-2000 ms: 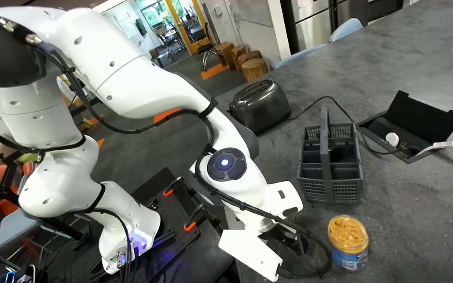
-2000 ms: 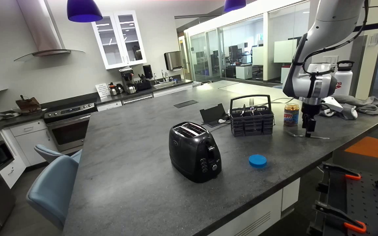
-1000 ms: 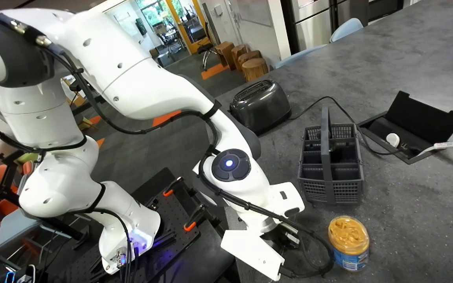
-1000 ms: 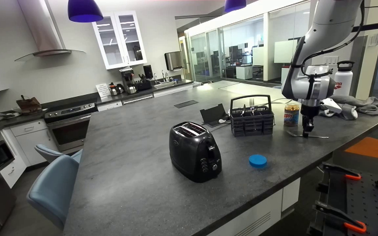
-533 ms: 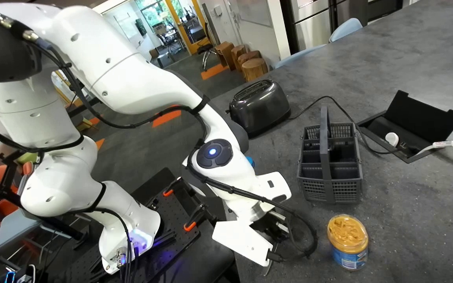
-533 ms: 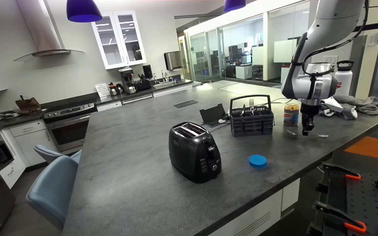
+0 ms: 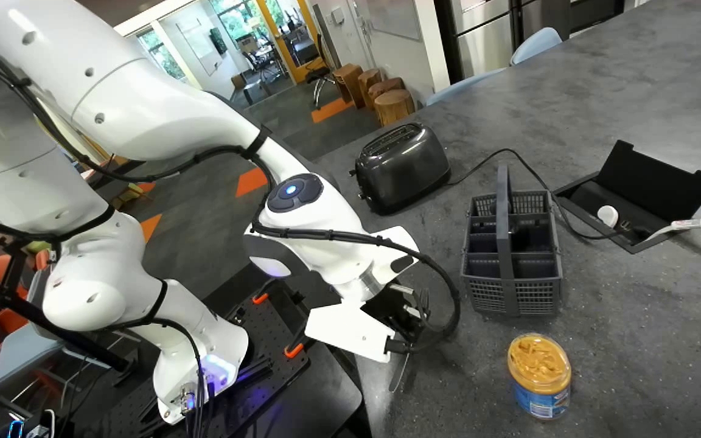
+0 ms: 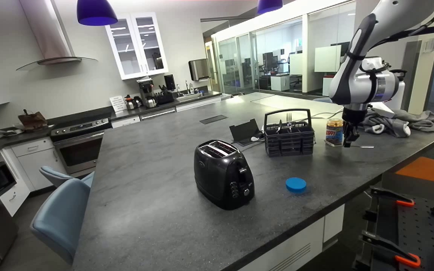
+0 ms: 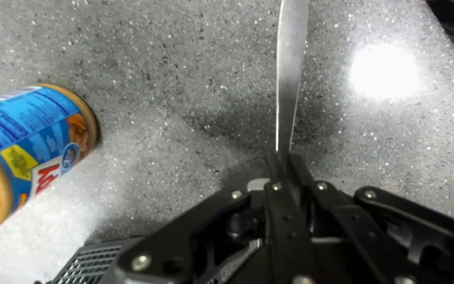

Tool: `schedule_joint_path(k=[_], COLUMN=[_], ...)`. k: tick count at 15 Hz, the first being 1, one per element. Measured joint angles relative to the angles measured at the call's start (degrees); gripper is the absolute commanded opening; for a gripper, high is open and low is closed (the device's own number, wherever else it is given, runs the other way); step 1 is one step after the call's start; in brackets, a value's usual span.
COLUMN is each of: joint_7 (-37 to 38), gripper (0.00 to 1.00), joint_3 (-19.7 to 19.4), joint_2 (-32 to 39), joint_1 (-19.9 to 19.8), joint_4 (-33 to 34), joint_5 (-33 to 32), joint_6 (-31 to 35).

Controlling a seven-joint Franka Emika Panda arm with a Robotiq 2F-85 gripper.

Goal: Take the fork from the counter and put it in the cutlery holder, take the spoon from the cutlery holder and put it on the counter, then move the cutlery holder to the right

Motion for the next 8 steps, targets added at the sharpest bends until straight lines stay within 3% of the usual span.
schedule_joint_path(k=[3, 5, 6, 8], joint_7=[13.7, 22.6, 26.7, 32.8], gripper=[0.02, 0.02, 0.02, 0.02], joint_3=[-7.7, -10.2, -10.4, -6.2], joint_2=[-3.3, -6.7, -8.9, -14.0], joint_1=[6.9, 9.6, 10.3, 8.0], joint_4=[1.3, 3.2, 4.2, 5.7], joint_5=[-14.9, -23.9, -28.0, -33.6], joint_6=[-6.3, -12.0, -15.0, -21.0])
